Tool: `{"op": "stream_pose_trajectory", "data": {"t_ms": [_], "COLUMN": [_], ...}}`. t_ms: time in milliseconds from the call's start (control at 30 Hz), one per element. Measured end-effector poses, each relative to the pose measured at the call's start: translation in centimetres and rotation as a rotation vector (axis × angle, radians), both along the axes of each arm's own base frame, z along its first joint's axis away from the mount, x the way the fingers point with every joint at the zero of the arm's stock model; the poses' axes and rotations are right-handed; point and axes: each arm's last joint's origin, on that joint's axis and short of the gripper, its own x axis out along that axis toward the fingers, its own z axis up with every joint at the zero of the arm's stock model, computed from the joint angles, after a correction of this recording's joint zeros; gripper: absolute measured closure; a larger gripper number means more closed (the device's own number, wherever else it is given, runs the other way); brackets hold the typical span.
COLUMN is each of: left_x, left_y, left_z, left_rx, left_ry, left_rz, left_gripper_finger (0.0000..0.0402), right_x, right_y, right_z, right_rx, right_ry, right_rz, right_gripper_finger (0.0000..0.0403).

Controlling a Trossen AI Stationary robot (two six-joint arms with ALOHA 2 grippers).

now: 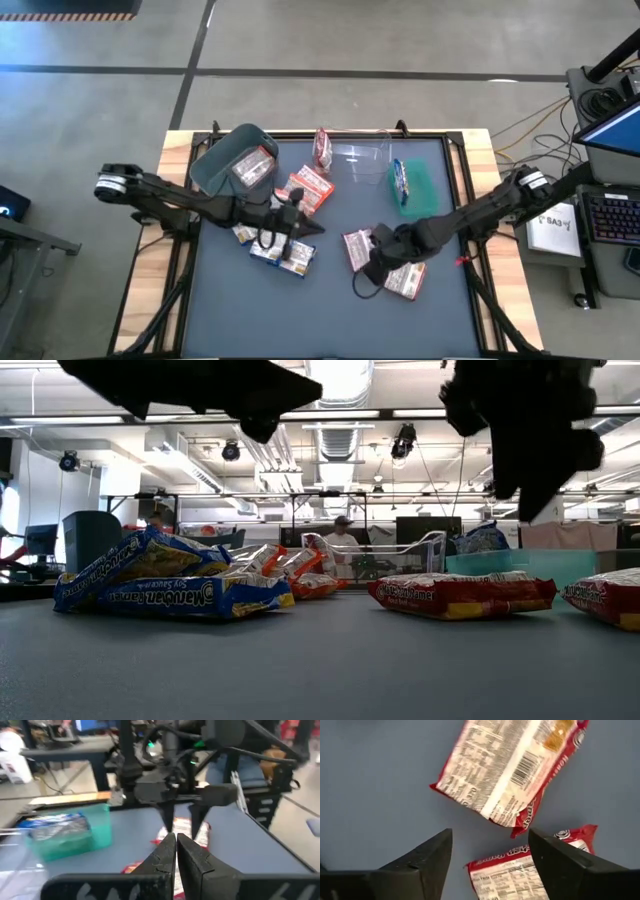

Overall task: Sort Maruchan noodles
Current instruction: Put the red noodle pack into the transparent bin

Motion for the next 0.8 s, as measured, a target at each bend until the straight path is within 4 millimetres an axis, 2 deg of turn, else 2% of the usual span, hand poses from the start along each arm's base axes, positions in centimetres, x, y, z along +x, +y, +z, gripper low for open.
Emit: {"op": "stream_pose_trajectory", "data": {"t_ms": [167,367,600,800], "left_x": [1.7,4.2,7.0,8.3], "left_y": [-1.0,-1.5,-2.9,-3.1], "left_z": [-2.0,-5.1,-7.9,-9.3], "left_rx": [0.017,-0.030,-0.034,-0.027], "left_ry": [0.093,0.180,0.248,0.276], "left_rz": [-0.026,-0.015,-0.038,-0.024], "left_gripper_finger": [0.0402,0.0402,0.0402,0.0402], "right_x": [-1.3,-1.3,-1.4,-1.9], "right_y": [0.5,0.1,-0.6,-1.0], "right_z": [-2.2,-4.2,-5.4,-6.0], "right_rx": [-0.053,-0.079,-0.118,-0.158], "right_ry": [-0.004,-0.100,-0.182,-0.175], "right_rz": [-0.088,-0.055,-0.057,-0.079], "right_gripper_finger": [0.0133,0.0134,0.0133,0.0135]}}
